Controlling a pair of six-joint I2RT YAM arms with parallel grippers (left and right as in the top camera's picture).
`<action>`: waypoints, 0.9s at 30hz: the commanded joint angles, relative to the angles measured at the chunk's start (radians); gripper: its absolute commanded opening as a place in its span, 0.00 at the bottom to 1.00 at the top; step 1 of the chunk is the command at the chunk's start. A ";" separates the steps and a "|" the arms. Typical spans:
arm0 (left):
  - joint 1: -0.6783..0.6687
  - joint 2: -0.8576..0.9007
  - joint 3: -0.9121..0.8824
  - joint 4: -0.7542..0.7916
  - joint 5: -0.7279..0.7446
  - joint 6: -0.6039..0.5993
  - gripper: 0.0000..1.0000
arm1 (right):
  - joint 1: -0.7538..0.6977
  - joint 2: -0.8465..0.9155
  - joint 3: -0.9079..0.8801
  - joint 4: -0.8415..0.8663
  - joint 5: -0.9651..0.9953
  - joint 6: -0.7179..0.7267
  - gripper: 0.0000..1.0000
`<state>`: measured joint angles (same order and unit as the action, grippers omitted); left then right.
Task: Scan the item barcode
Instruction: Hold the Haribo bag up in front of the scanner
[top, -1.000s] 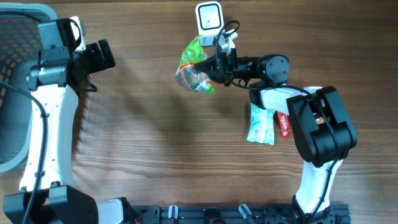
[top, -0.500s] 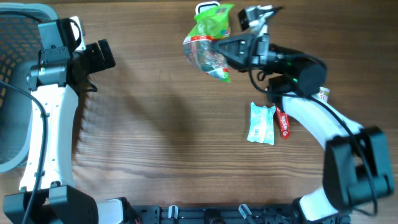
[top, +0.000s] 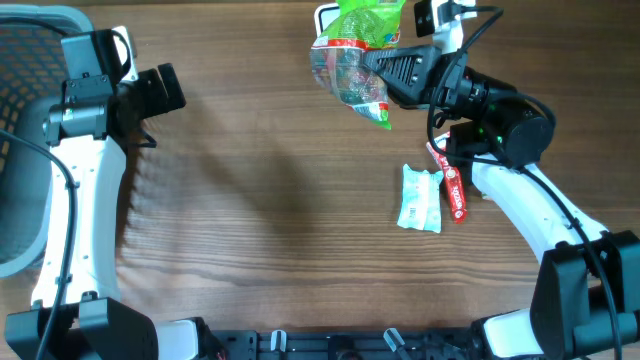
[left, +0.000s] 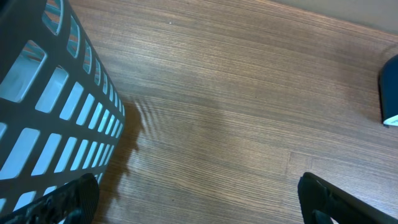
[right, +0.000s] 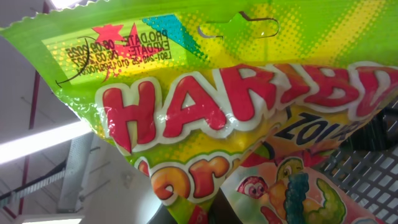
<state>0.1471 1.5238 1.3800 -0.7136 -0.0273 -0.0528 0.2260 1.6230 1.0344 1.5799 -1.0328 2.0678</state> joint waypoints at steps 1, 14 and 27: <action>0.008 -0.009 0.008 0.002 0.008 0.016 1.00 | -0.002 -0.030 0.006 0.075 0.053 0.003 0.04; 0.008 -0.009 0.008 0.002 0.008 0.015 1.00 | -0.002 -0.030 0.006 0.075 0.034 -0.011 0.05; 0.008 -0.009 0.008 0.002 0.008 0.016 1.00 | 0.000 -0.027 0.005 -1.334 0.099 -1.435 0.04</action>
<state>0.1471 1.5238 1.3800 -0.7139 -0.0273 -0.0528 0.2260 1.6066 1.0241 0.3126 -0.9905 1.0058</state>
